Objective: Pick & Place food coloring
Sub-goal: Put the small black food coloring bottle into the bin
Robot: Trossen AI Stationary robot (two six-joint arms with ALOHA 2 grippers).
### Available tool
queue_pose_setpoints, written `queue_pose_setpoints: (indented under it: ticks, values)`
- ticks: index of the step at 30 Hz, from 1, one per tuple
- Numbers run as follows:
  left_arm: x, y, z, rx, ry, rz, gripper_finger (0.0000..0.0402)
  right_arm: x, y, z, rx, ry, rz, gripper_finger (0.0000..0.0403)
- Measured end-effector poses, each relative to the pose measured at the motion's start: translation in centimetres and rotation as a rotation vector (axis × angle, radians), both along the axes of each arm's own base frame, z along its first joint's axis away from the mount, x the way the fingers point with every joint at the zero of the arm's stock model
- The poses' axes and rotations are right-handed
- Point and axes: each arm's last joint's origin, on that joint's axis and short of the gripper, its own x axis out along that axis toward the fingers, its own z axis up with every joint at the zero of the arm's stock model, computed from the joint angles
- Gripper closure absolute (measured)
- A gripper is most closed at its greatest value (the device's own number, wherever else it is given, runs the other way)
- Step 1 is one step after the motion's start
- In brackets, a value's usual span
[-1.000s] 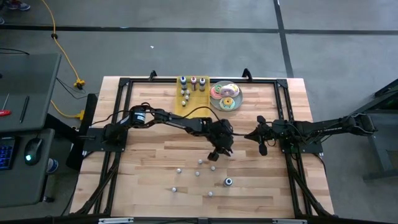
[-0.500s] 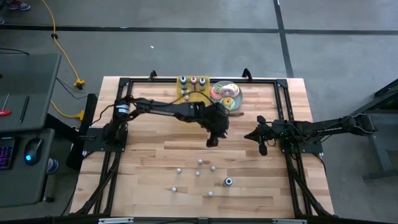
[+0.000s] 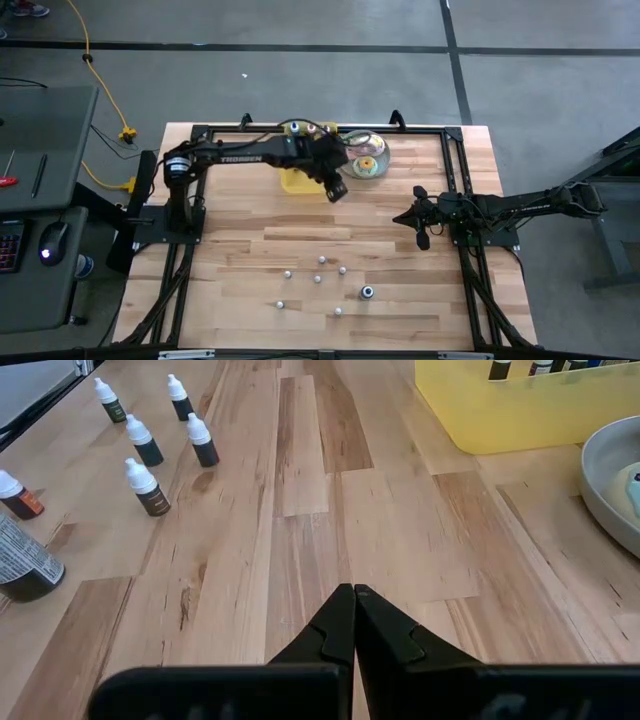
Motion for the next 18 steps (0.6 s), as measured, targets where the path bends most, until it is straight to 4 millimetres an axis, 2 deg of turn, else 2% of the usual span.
queue_pose_setpoints:
  ticks: [4, 7, 14, 18]
  values:
    - [-0.8, 1.4, -0.7, -0.009, 0.057, 0.151, 0.0349, 0.0, 0.0, 0.0, 0.000, 0.000, 0.000, 0.0402]
    - [-1.3, 2.4, -2.2, -0.021, 0.075, 0.252, 0.0349, 0.0, 0.0, 0.0, 0.000, 0.000, 0.000, 0.0402]
    - [-2.9, 4.2, -5.6, -0.051, 0.004, 0.458, 0.0349, 0.0, 0.0, 0.0, 0.000, 0.001, 0.000, 0.0402]
    - [-3.4, 4.9, -6.6, 0.020, -0.015, 0.554, 0.0349, 0.0, 0.0, 0.0, 0.000, 0.001, 0.000, 0.0402]
